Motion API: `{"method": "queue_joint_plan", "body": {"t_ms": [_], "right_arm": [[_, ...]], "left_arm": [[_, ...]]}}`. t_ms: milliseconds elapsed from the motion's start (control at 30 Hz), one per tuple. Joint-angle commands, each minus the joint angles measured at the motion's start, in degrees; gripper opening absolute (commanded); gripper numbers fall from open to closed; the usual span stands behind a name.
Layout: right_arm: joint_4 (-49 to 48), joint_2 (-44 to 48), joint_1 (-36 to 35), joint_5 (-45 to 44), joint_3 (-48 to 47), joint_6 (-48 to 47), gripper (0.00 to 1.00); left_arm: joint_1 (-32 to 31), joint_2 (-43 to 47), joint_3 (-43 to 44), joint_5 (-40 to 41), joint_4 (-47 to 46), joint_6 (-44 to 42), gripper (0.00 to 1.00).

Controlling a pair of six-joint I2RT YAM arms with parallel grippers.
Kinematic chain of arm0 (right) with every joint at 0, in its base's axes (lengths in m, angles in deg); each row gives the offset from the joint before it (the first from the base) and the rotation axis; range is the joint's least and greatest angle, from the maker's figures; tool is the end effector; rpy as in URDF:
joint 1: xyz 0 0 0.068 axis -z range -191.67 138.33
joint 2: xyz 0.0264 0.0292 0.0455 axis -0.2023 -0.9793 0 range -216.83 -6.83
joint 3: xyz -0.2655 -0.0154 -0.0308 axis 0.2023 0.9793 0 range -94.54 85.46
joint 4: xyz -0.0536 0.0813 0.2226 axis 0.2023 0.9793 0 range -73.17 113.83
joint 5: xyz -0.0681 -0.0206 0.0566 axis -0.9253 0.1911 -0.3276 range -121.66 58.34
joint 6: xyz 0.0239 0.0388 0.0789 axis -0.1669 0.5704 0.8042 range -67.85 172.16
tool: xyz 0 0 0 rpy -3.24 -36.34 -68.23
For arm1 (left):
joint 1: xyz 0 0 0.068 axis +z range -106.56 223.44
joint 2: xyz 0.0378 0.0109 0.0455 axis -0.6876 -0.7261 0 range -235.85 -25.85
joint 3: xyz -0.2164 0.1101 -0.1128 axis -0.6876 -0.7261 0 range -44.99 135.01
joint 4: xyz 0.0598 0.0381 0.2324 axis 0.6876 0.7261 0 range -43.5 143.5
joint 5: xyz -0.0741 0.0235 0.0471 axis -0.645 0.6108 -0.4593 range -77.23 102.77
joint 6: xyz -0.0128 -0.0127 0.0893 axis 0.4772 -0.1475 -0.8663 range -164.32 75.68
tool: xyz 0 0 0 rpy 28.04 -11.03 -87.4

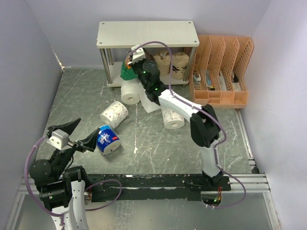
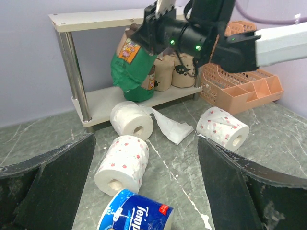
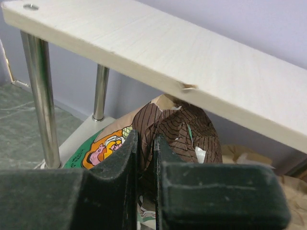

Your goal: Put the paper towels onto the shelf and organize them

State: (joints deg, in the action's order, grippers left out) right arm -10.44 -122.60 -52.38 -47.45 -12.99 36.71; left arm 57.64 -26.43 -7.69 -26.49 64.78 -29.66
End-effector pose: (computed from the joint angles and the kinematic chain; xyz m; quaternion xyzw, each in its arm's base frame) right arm 0.4052 0.3193 0.3631 -0.2070 0.6116 0.0797 0.7595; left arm 0.0476 -0.0413 0.3422 0.1268 0.6013 -0.1995 0.7633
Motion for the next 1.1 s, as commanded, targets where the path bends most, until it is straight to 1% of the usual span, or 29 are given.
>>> {"method": "queue_joint_plan", "body": {"t_ms": [0,300,400,533,633,833,867,900,967,1000,1033,1067], "right_arm": [[-6.7,-6.6,-2.0,-2.3,-5.9,-4.1,0.0],[-14.5,-21.8,-3.9,-6.6,-19.5,-10.6,0.0],[-13.9,-29.2,-4.5,-7.6,-26.7,-13.8,0.0],[-12.9,-36.4,-4.6,-8.3,-35.6,-16.9,0.0],[-11.9,-39.0,-4.1,-7.4,-39.0,-16.5,0.0],[-10.4,-40.2,-3.2,-5.8,-40.6,-15.2,0.0],[-10.2,-39.9,-3.1,-6.0,-40.4,-15.1,0.03],[-10.7,-39.3,-3.2,-6.4,-39.4,-15.0,0.27],[-12.2,-37.5,-3.2,-6.6,-36.5,-15.2,0.8],[-12.4,-36.3,-3.3,-6.5,-35.0,-15.0,0.97],[-11.8,-34.8,-3.3,-6.0,-33.9,-14.2,1.0],[-10.7,-33.1,-3.4,-4.9,-32.5,-13.0,1.0]], "left_arm": [[0.0,0.3,0.0,-0.1,-1.0,0.4,0.99],[-1.3,0.6,-0.2,-0.5,-1.5,0.6,0.99],[-1.6,0.6,-0.4,-0.8,-1.7,0.7,0.99],[-1.7,0.7,-0.6,-1.2,-2.1,0.6,0.99],[-1.7,0.8,-0.6,-1.2,-2.3,0.7,0.99],[-1.7,0.8,-0.8,-1.5,-2.6,0.8,0.99],[-1.7,0.8,-0.8,-1.5,-2.6,0.7,0.99],[-1.6,0.7,-0.7,-1.4,-2.5,0.7,0.99],[-1.6,0.8,-0.6,-1.3,-2.4,0.7,0.99],[-1.6,0.8,-0.5,-1.1,-2.2,0.6,0.99],[-1.6,0.7,-0.4,-1.0,-2.1,0.6,0.99],[-1.6,0.7,-0.4,-0.9,-2.0,0.6,0.99]]}}
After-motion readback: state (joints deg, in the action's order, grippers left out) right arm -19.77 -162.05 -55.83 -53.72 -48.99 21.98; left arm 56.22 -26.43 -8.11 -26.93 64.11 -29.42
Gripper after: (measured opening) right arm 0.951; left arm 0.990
